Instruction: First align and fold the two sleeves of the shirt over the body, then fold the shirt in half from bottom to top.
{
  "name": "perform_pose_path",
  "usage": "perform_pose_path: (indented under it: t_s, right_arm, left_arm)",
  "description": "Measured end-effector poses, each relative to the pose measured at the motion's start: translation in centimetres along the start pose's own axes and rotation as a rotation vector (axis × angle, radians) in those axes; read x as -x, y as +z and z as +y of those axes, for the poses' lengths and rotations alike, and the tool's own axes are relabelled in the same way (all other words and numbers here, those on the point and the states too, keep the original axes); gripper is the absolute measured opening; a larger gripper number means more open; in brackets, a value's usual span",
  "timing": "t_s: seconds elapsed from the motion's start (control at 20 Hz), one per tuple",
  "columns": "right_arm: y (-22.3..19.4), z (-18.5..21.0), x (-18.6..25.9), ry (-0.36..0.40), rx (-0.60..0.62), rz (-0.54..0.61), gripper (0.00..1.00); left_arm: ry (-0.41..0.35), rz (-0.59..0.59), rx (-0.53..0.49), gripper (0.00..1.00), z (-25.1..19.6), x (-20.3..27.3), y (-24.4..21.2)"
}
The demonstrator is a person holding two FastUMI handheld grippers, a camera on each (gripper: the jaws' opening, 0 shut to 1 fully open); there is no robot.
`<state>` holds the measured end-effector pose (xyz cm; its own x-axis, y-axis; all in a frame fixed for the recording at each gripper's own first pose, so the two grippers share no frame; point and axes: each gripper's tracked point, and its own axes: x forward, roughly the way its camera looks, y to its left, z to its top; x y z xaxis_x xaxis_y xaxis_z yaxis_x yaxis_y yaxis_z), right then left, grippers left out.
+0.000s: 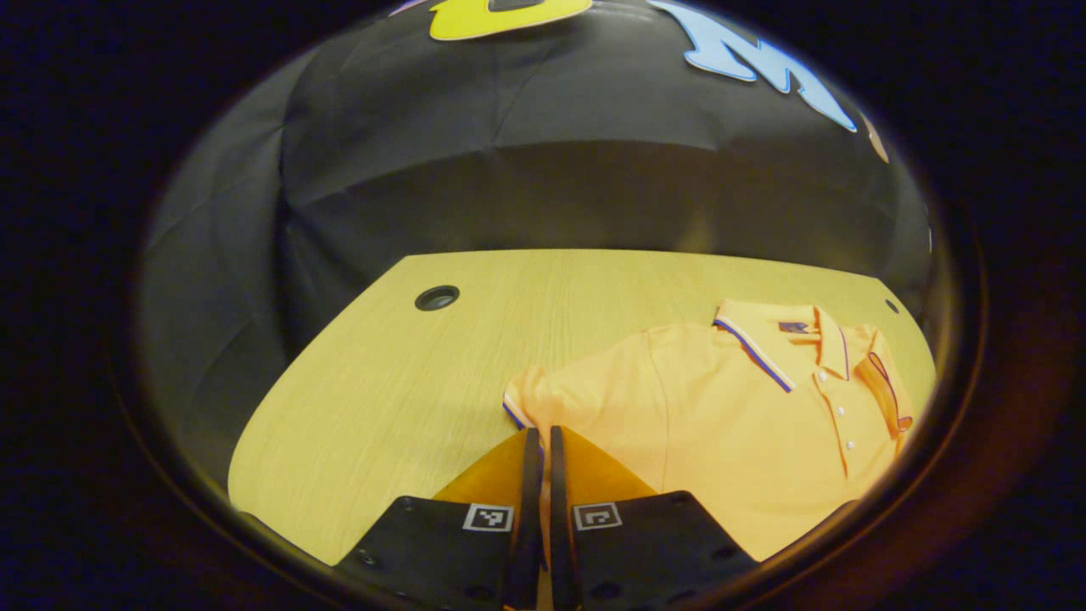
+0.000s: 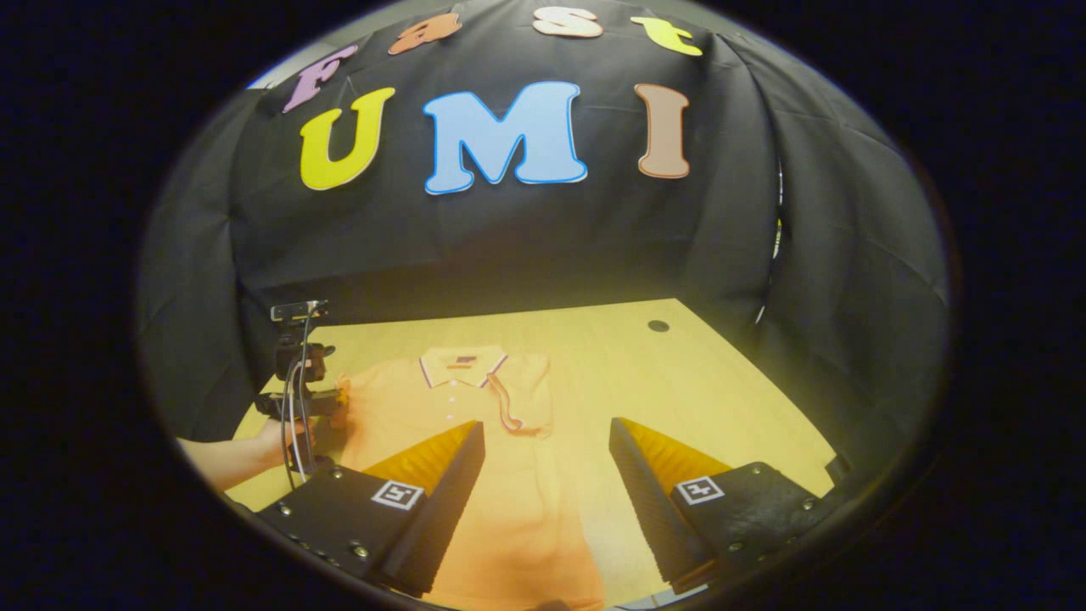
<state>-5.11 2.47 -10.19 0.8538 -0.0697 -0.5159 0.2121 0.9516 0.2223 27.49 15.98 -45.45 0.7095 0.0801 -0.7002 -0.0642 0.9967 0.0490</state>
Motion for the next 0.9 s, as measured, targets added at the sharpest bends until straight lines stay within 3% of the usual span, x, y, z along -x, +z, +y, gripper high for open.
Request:
perform_pose_path:
  t_s: [0.15, 0.4, 0.7, 0.9]
  right_arm:
    - [-0.2, -1.0, -0.1, -0.017, -0.015, 0.008, 0.93]
    - [-0.2, -1.3, -0.1, -0.042, -0.006, 0.0, 0.93]
    - [-1.6, 0.9, -0.1, -0.033, -0.015, 0.012, 0.93]
    - [-2.3, 1.1, 0.6, -0.022, 0.006, 0.012, 0.93]
  left_arm:
    - [0.008, -0.049, -0.018, 0.12, -1.1, 1.8, 2.2]
    - [-0.048, -0.1, -0.062, 0.12, -4.9, 4.6, 5.4]
    - [-0.135, -0.111, -0.102, 0.12, -9.7, 4.7, 5.4]
    - [-0.151, -0.1, -0.128, 0.12, -11.4, 4.6, 5.0]
